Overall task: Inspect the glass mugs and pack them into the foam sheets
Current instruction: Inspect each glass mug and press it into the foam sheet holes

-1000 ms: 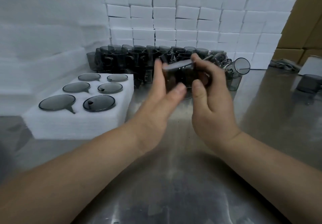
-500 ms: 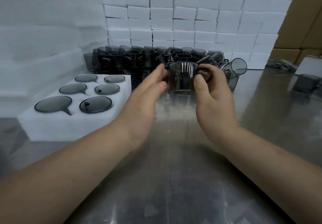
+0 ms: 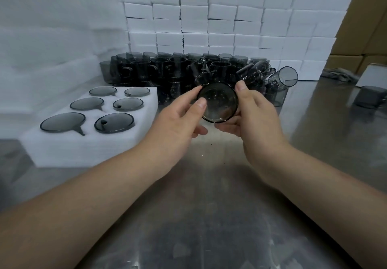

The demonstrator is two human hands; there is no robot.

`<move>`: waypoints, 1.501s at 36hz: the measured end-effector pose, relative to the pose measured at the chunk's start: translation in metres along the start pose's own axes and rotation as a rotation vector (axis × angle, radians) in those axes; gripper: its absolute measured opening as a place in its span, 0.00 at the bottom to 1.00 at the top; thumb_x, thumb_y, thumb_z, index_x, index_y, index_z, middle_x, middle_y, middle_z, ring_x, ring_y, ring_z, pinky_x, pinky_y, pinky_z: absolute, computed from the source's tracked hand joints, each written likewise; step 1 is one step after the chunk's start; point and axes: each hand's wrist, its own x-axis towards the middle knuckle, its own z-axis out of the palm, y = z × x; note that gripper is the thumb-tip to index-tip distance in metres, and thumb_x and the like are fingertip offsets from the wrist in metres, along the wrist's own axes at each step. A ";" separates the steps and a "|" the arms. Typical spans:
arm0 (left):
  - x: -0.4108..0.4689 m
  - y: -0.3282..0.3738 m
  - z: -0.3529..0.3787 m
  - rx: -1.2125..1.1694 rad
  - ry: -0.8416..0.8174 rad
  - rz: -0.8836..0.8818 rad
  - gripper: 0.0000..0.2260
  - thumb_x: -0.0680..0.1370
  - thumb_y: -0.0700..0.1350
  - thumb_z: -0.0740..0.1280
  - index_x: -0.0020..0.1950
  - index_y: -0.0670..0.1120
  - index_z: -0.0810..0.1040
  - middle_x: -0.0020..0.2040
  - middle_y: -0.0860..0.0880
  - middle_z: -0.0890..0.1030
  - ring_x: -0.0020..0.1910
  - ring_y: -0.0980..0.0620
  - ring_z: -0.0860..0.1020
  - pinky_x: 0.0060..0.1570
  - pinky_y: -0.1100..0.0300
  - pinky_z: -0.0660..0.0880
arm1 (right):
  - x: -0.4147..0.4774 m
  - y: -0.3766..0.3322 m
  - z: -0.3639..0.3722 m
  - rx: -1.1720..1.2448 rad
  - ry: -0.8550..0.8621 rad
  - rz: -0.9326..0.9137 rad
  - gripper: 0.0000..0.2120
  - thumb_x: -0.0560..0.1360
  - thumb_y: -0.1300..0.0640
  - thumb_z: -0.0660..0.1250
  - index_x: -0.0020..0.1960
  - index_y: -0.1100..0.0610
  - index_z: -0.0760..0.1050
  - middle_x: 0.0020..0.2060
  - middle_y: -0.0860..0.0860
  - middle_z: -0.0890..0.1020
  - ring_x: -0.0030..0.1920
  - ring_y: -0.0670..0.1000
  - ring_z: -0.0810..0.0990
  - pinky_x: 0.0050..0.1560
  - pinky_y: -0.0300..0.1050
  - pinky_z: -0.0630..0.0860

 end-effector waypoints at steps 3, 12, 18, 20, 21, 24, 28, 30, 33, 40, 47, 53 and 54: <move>-0.001 -0.001 0.000 0.001 0.012 0.004 0.10 0.79 0.53 0.58 0.58 0.65 0.71 0.41 0.64 0.79 0.38 0.58 0.80 0.45 0.61 0.73 | 0.000 0.000 0.000 -0.011 0.007 0.014 0.18 0.77 0.45 0.60 0.46 0.61 0.74 0.31 0.55 0.78 0.27 0.50 0.80 0.29 0.39 0.77; -0.008 0.012 -0.007 0.619 0.126 0.421 0.11 0.69 0.57 0.64 0.45 0.53 0.76 0.64 0.50 0.67 0.64 0.60 0.65 0.64 0.69 0.58 | 0.001 0.001 0.000 -0.079 0.034 0.001 0.20 0.75 0.44 0.63 0.41 0.61 0.78 0.28 0.53 0.79 0.26 0.49 0.79 0.31 0.41 0.78; -0.006 0.013 -0.005 1.121 -0.065 0.227 0.30 0.64 0.64 0.62 0.65 0.59 0.71 0.77 0.50 0.46 0.75 0.48 0.49 0.71 0.50 0.47 | -0.006 -0.001 0.002 -0.170 -0.001 -0.060 0.18 0.73 0.44 0.65 0.28 0.49 0.73 0.23 0.45 0.73 0.24 0.47 0.77 0.31 0.44 0.79; -0.003 0.010 -0.007 1.207 -0.045 0.193 0.32 0.65 0.66 0.58 0.69 0.61 0.65 0.77 0.51 0.44 0.75 0.48 0.49 0.71 0.50 0.44 | -0.006 -0.002 0.002 -0.171 -0.003 -0.061 0.16 0.72 0.44 0.66 0.31 0.52 0.74 0.26 0.50 0.74 0.24 0.48 0.77 0.33 0.47 0.79; -0.002 0.008 -0.007 1.238 -0.037 0.186 0.32 0.67 0.66 0.58 0.71 0.62 0.62 0.77 0.51 0.45 0.74 0.48 0.50 0.71 0.50 0.44 | -0.007 -0.002 0.003 -0.177 -0.009 -0.064 0.16 0.72 0.44 0.67 0.33 0.54 0.75 0.28 0.52 0.75 0.24 0.48 0.77 0.33 0.48 0.79; 0.000 0.004 -0.006 1.286 -0.024 0.195 0.32 0.71 0.64 0.61 0.73 0.62 0.56 0.77 0.50 0.48 0.74 0.48 0.53 0.71 0.50 0.45 | -0.008 -0.001 0.003 -0.191 -0.024 -0.083 0.12 0.72 0.43 0.67 0.36 0.50 0.78 0.30 0.52 0.77 0.25 0.48 0.79 0.36 0.51 0.79; 0.001 0.006 -0.008 1.204 -0.026 0.272 0.21 0.71 0.59 0.63 0.64 0.59 0.72 0.72 0.52 0.62 0.69 0.51 0.62 0.70 0.50 0.48 | -0.008 0.001 0.002 -0.183 -0.040 -0.075 0.15 0.72 0.43 0.66 0.36 0.53 0.77 0.28 0.50 0.78 0.26 0.48 0.79 0.32 0.45 0.79; 0.000 0.006 -0.008 1.135 -0.009 0.317 0.12 0.71 0.56 0.66 0.51 0.54 0.81 0.69 0.52 0.67 0.64 0.51 0.67 0.68 0.49 0.54 | -0.007 0.003 0.002 -0.162 -0.047 -0.066 0.15 0.74 0.44 0.65 0.34 0.52 0.76 0.25 0.47 0.76 0.26 0.48 0.78 0.30 0.41 0.78; -0.003 0.008 -0.006 1.045 0.060 0.327 0.07 0.69 0.50 0.71 0.44 0.49 0.81 0.68 0.48 0.69 0.60 0.47 0.70 0.66 0.46 0.60 | -0.007 0.003 0.003 -0.133 -0.055 -0.065 0.16 0.75 0.44 0.63 0.31 0.48 0.76 0.23 0.44 0.76 0.26 0.48 0.78 0.30 0.41 0.78; -0.004 0.008 -0.004 1.140 0.097 0.237 0.27 0.70 0.54 0.69 0.69 0.54 0.69 0.75 0.47 0.58 0.64 0.45 0.67 0.66 0.53 0.56 | -0.008 0.005 0.005 -0.115 -0.070 -0.057 0.12 0.75 0.45 0.63 0.36 0.49 0.75 0.24 0.44 0.77 0.26 0.47 0.79 0.33 0.42 0.80; -0.001 0.005 -0.002 1.361 0.061 0.218 0.24 0.75 0.58 0.61 0.70 0.61 0.60 0.76 0.44 0.44 0.72 0.43 0.55 0.70 0.46 0.46 | -0.009 0.006 0.006 -0.181 -0.087 -0.082 0.09 0.73 0.44 0.65 0.39 0.48 0.76 0.29 0.47 0.80 0.28 0.47 0.81 0.36 0.48 0.80; -0.002 0.004 0.001 1.408 0.019 0.326 0.20 0.77 0.53 0.60 0.64 0.61 0.54 0.71 0.50 0.29 0.73 0.44 0.36 0.69 0.42 0.39 | -0.010 0.004 0.005 -0.192 -0.070 -0.082 0.11 0.74 0.44 0.65 0.37 0.50 0.75 0.27 0.48 0.79 0.28 0.50 0.81 0.40 0.55 0.81; -0.002 0.004 0.001 1.407 -0.008 0.322 0.19 0.77 0.52 0.61 0.61 0.60 0.53 0.71 0.51 0.29 0.73 0.44 0.35 0.69 0.41 0.38 | -0.011 0.004 0.005 -0.195 -0.068 -0.071 0.12 0.74 0.44 0.65 0.37 0.51 0.75 0.27 0.48 0.79 0.28 0.51 0.81 0.40 0.56 0.81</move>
